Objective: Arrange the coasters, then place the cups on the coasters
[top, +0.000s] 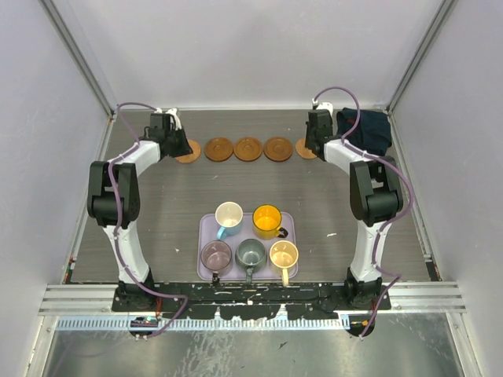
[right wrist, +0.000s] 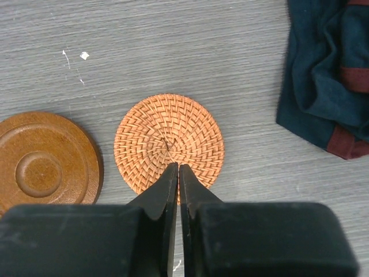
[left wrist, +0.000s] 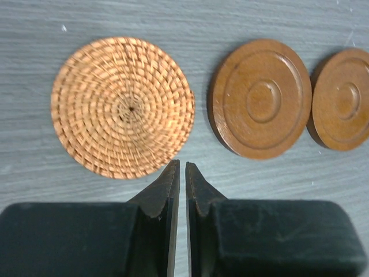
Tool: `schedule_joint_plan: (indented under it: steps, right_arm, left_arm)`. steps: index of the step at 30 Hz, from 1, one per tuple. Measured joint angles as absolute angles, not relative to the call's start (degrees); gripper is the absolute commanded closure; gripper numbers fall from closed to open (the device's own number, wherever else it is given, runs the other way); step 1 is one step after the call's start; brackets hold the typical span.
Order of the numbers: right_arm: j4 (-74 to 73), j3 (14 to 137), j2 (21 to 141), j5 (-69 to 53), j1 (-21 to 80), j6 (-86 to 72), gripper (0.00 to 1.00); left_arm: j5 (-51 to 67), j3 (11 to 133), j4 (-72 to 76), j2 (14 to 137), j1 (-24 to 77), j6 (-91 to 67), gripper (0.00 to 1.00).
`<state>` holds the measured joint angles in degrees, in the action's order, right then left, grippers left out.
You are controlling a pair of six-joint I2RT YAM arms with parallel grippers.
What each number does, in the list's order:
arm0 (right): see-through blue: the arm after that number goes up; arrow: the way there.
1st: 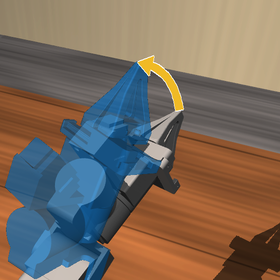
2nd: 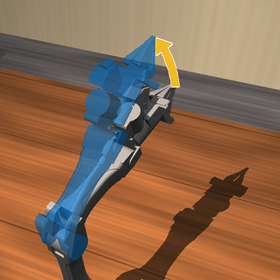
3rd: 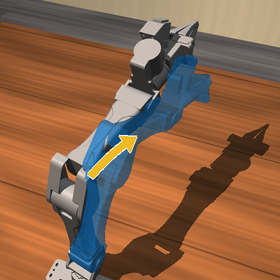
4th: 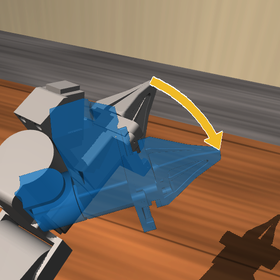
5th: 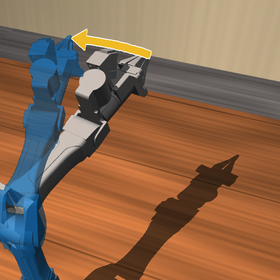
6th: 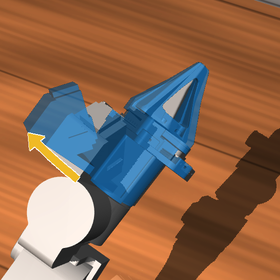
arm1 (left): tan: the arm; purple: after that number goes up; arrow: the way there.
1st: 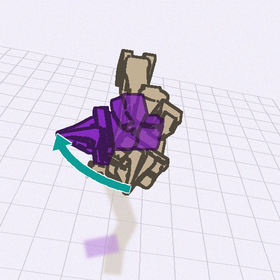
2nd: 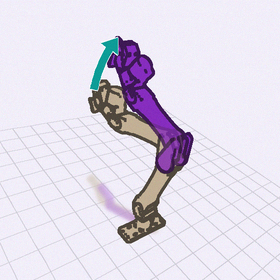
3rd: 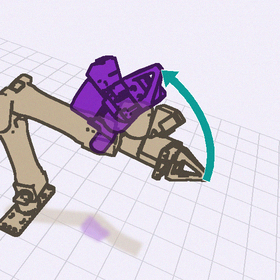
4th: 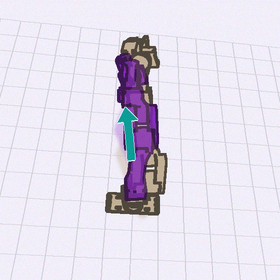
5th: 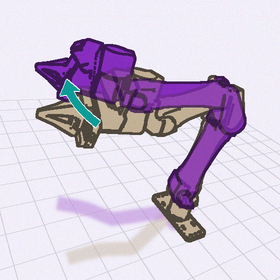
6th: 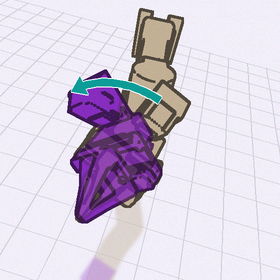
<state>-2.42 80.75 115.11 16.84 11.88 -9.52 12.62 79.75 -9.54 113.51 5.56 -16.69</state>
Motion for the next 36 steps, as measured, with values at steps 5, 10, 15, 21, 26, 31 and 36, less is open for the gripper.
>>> schedule_joint_plan:
  steps: [5, 10, 15, 21, 26, 31, 36]
  right_arm:
    - [-2.98, 82.61, 117.69, 15.22, 11.64, -9.19, 0.97]
    - [-3.81, 84.01, 120.27, 13.93, 11.42, -9.17, 0.98]
    - [-5.17, 85.01, 121.67, 13.37, 11.38, -9.17, 0.98]
    - [-5.61, 86.85, 123.55, 11.62, 11.22, -9.21, 0.98]
    - [-5.74, 86.89, 123.79, 11.42, 11.22, -9.26, 0.98]
    - [-5.87, 86.89, 123.79, 11.44, 11.09, -9.61, 0.98]
    - [-5.98, 86.87, 123.79, 11.44, 10.96, -10.11, 0.98]
  left_arm:
    - [10.26, 84.18, -10.5, 117.12, 5.15, -15.79, 0.9]
    - [8.84, 87.2, -11.84, 120.07, 4.69, -15.51, 0.9]
    - [7.57, 88.44, -12.86, 121.49, 3.68, -15.42, 0.9]
    - [6.83, 91.15, -14.52, 123.52, 2.59, -15.42, 0.89]
    - [6.85, 93.51, -15.81, 125.49, 2.2, -15.42, 0.89]
    - [7.11, 94.5, -17.15, 125.91, 2.13, -15.4, 0.88]
    - [8.38, 98.04, -19.22, 128.03, 2.13, -15.38, 0.87]
